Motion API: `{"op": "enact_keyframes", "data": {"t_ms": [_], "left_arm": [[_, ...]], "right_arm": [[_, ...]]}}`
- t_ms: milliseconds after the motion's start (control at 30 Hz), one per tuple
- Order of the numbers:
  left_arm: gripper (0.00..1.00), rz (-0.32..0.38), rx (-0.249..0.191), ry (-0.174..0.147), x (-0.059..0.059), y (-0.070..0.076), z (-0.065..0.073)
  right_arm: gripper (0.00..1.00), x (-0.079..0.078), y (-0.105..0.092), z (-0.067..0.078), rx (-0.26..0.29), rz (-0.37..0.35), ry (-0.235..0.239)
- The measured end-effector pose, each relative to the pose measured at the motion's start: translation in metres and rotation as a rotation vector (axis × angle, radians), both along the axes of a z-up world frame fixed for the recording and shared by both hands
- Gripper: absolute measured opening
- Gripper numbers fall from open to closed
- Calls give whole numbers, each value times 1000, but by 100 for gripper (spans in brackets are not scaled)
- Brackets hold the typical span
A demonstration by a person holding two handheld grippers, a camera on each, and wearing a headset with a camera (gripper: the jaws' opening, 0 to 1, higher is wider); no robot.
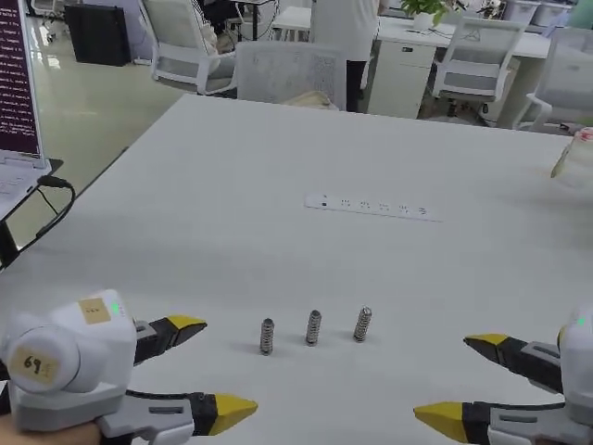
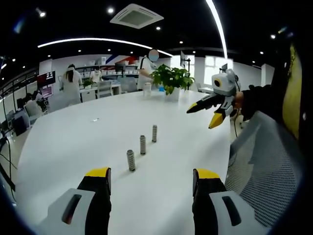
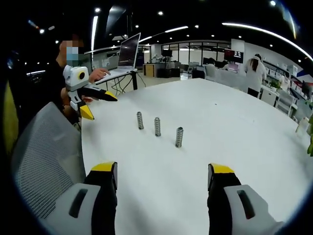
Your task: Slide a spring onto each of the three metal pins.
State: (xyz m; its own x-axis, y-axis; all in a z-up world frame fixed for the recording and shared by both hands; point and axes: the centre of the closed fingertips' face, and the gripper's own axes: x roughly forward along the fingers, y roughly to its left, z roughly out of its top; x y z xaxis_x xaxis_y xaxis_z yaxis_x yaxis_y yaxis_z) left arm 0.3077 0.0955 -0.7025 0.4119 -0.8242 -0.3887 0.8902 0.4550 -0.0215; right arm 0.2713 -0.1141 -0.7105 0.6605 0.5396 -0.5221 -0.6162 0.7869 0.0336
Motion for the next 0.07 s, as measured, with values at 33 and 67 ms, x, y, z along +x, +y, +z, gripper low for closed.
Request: {"op": "enact_keyframes", "data": {"t_ms": [33,67], "left_arm": [[64,0,1,2,0,0,-1],[64,0,4,7,-1,0,-2]], "right_arm": [[74,0,0,0,1,-2,-1],[75,0,0,1,4,-4,-4]]}}
